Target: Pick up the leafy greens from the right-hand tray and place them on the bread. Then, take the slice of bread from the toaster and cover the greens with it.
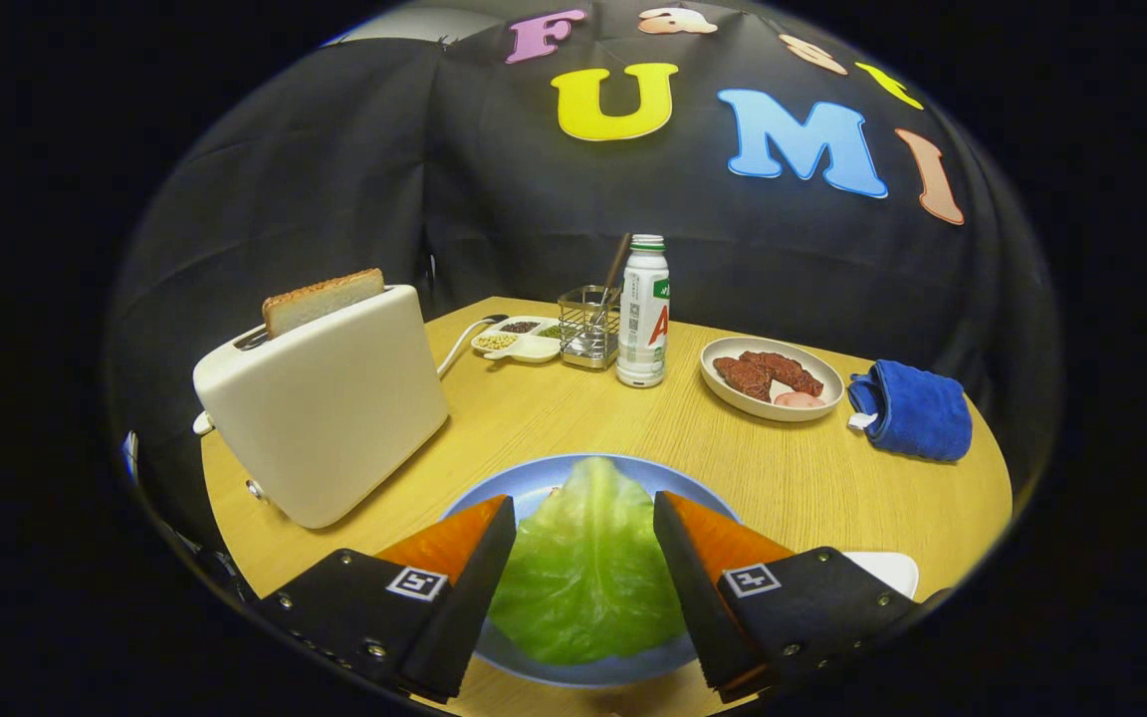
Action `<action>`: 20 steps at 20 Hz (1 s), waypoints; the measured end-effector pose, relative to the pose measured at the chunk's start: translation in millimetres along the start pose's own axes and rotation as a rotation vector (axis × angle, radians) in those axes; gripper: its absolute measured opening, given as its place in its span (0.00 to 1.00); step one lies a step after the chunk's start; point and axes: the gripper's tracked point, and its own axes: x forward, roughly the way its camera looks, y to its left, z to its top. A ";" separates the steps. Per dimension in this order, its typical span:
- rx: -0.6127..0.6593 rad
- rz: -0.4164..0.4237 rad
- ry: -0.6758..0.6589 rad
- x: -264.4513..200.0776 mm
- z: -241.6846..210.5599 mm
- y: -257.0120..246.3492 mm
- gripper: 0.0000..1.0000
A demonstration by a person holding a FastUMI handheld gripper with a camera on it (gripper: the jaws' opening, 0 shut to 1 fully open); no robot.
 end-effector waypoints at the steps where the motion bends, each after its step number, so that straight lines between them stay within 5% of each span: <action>1: 0.001 0.000 -0.004 -0.5 0.8 0.5 0.85; 12: 0.000 -0.076 -0.198 -14.6 79.8 35.3 0.93; 20: 0.059 -0.016 -0.327 -15.0 145.9 124.1 0.93</action>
